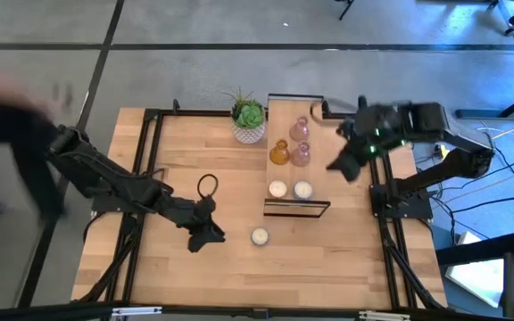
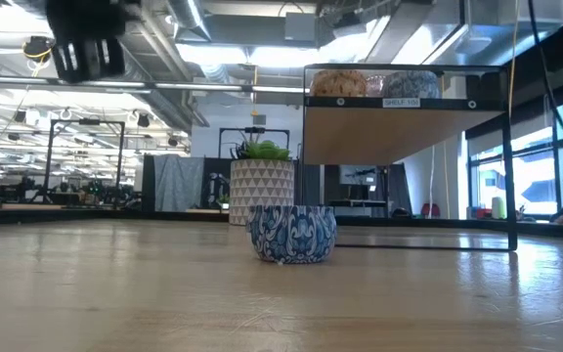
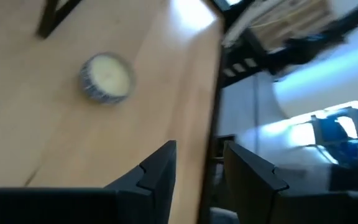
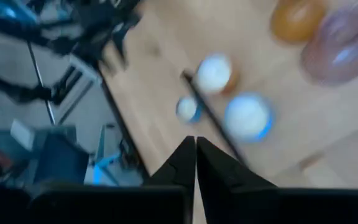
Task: Pick & Place candle stick holders
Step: Put the blue patterned scented candle on the shelf aligned with the pink glass candle holder
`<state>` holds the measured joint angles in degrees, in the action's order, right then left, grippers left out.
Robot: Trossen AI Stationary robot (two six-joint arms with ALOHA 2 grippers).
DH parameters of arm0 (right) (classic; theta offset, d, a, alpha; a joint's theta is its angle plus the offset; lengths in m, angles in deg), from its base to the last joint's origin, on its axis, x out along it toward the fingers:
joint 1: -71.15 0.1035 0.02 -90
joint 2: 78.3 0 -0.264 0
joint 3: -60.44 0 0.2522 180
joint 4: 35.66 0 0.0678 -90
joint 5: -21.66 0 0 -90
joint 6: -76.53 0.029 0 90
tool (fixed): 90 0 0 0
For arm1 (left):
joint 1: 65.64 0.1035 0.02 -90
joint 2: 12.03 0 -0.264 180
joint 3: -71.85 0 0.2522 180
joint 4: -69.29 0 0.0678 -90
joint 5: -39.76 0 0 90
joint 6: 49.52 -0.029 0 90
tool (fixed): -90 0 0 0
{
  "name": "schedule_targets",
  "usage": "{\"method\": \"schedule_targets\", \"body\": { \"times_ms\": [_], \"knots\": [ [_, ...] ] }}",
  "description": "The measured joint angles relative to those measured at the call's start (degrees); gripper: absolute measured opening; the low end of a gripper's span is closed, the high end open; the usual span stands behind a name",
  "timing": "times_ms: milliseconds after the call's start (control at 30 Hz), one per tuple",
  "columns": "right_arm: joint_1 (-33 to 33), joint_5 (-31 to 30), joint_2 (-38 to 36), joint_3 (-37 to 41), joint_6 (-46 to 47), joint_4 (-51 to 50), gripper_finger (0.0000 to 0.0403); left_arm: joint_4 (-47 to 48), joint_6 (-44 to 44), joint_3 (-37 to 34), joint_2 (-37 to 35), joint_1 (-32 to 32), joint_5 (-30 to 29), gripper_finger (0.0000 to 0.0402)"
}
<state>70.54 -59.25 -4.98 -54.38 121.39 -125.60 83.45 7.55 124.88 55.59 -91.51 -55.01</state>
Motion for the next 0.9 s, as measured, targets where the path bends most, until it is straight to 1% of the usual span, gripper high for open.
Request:
{"method": "schedule_targets", "body": {
  "times_ms": [233, 333, 433, 567, 667, 733, 800, 900],
  "knots": [
    [19.0, -4.7, 1.4, 1.1, 14.2, -4.2, 0.0057, 0.4, 2.6, 0.3, 10.9, 2.7, 0.3, 0.0159],
    [25.4, -6.7, 2.3, 2.2, 20.7, -6.6, 0.0081, 3.7, 2.1, 3.3, 16.2, 3.4, -0.2, 0.0172],
    [30.5, -8.6, 3.8, 3.5, 26.2, -9.1, 0.0112, 8.8, 0.4, 8.5, 21.0, 4.6, -0.6, 0.0181],
    [35.0, -12.1, 4.6, 6.6, 31.1, -11.0, 0.0158, 17.6, -0.9, 16.8, 26.6, 6.9, -2.3, 0.0192],
    [37.2, -13.5, 4.8, 9.4, 32.7, -11.5, 0.0188, 24.1, -1.0, 23.0, 30.0, 8.6, -3.8, 0.02],
    [38.6, -13.6, 4.7, 11.4, 32.8, -11.8, 0.0203, 27.5, 0.9, 25.8, 31.4, 9.7, -3.9, 0.0206],
    [39.8, -13.6, 4.8, 12.9, 33.2, -12.5, 0.0215, 28.4, 3.8, 28.0, 32.6, 10.9, -3.4, 0.0212],
    [41.4, -14.7, 4.7, 15.2, 33.3, -12.4, 0.0223, 28.9, 7.4, 29.4, 33.4, 11.8, -2.6, 0.0224]
  ]
}}
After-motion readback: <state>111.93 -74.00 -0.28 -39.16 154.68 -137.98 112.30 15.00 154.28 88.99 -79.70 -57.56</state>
